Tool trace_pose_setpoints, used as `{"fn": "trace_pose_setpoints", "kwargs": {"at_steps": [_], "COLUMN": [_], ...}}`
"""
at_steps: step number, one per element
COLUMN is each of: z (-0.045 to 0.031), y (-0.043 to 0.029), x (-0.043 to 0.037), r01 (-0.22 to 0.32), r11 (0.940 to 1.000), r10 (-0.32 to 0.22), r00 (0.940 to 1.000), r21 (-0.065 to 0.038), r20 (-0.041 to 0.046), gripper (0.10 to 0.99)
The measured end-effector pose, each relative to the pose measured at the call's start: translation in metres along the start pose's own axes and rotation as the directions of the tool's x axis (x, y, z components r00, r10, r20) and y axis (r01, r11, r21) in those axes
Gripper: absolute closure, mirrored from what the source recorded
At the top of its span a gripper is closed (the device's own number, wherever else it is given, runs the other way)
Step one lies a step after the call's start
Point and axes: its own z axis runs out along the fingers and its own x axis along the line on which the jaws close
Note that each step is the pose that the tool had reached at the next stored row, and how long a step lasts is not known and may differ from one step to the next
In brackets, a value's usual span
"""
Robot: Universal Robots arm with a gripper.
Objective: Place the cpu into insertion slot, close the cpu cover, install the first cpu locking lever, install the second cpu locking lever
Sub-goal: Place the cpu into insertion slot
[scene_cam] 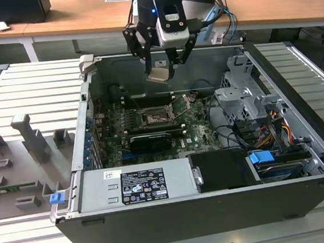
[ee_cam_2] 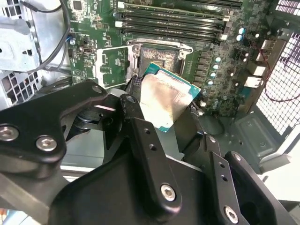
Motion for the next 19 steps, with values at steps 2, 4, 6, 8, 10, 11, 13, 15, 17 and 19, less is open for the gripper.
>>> {"fn": "trace_pose_setpoints", "kwargs": {"at_steps": [2, 4, 6, 8, 10, 11, 13, 15, 17, 19], "z": [0.0003, 0.0009, 0.0016, 0.0025, 0.0033, 0.0035, 0.0043, 0.0051, 0.0061, 0.0091], "y": [0.0, -0.0001, -0.0001, -0.0002, -0.0003, -0.0003, -0.0004, -0.0004, -0.0005, -0.0008], "x": [0.0, 0.0, -0.0001, -0.0001, -0.0001, -0.0001, -0.0001, -0.0001, -0.0001, -0.0002], "r01": [-0.035, -0.089, -0.149, -0.208, -0.252, -0.266, -0.305, -0.348, -0.384, -0.393], "r11": [0.9994, 0.9961, 0.9888, 0.9781, 0.9677, 0.9639, 0.9524, 0.9373, 0.9234, 0.9195], "r10": [0.035, 0.089, 0.149, 0.208, 0.252, 0.266, 0.305, 0.349, 0.384, 0.393], "r00": [0.9994, 0.996, 0.9887, 0.9779, 0.9675, 0.9637, 0.9521, 0.9368, 0.9228, 0.919], "r21": [-0.001, -0.002, -0.004, -0.006, -0.008, -0.008, -0.01, -0.012, -0.014, -0.014], "r20": [0.0031, 0.0077, 0.013, 0.0179, 0.0216, 0.0228, 0.026, 0.0296, 0.0323, 0.0323], "gripper": [0.561, 0.561, 0.561, 0.561, 0.561, 0.561, 0.561, 0.561, 0.561, 0.561]}}
